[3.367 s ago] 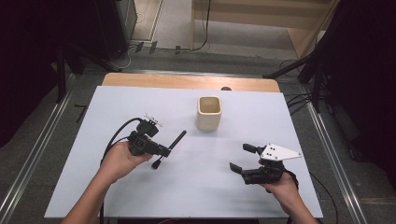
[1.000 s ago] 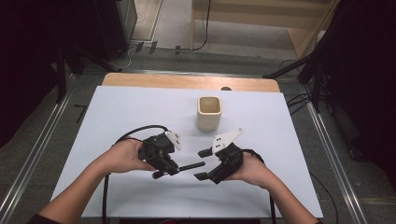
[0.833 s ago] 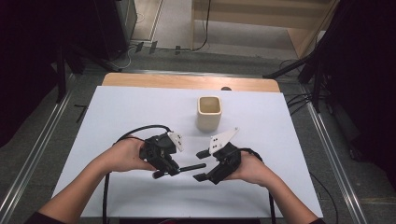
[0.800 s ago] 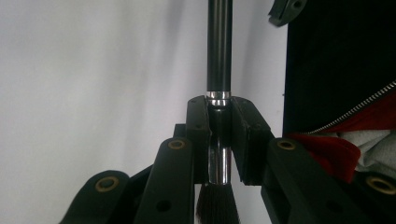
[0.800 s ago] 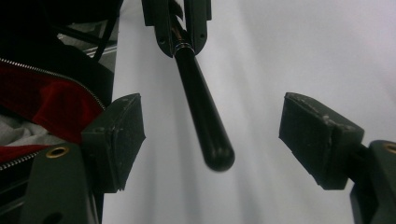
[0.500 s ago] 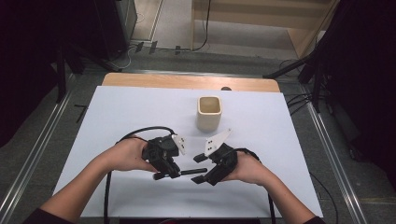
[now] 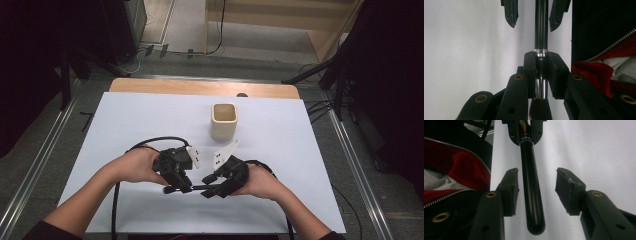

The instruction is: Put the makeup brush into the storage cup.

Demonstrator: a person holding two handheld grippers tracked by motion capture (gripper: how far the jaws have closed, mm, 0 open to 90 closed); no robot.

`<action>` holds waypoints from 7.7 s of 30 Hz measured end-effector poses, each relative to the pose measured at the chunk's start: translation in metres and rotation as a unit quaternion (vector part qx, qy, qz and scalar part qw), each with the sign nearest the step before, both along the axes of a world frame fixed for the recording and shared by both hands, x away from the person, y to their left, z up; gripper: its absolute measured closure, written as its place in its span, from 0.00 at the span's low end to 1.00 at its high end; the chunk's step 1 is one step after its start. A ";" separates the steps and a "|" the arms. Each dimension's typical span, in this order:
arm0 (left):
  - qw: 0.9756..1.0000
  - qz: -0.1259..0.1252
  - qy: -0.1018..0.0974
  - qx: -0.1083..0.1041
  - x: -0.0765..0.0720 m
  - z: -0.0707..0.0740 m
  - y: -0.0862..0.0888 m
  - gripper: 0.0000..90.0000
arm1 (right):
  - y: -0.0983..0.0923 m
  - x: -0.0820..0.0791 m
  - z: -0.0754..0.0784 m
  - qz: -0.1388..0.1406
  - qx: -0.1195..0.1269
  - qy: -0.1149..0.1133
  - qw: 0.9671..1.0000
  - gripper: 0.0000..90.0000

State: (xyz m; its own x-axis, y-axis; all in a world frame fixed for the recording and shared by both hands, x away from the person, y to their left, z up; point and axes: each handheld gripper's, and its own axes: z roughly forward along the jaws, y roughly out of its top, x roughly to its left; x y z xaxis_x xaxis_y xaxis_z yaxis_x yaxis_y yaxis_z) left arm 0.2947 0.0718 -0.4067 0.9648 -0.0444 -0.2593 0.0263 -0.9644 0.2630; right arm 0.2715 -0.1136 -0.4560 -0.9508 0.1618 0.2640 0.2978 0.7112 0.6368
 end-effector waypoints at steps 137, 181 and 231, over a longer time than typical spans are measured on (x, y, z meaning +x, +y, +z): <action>0.875 0.405 -0.005 -0.266 -0.010 -0.017 0.062 0.32 | -0.050 -0.042 0.000 -0.337 0.081 -0.025 0.938 0.88; 0.805 0.482 0.057 -0.341 -0.011 -0.019 0.034 0.41 | -0.032 -0.050 -0.002 -0.409 0.140 -0.027 0.901 0.88; 0.770 0.520 0.064 -0.363 -0.010 -0.034 0.012 0.51 | -0.016 -0.057 -0.018 -0.445 0.201 0.029 0.872 0.88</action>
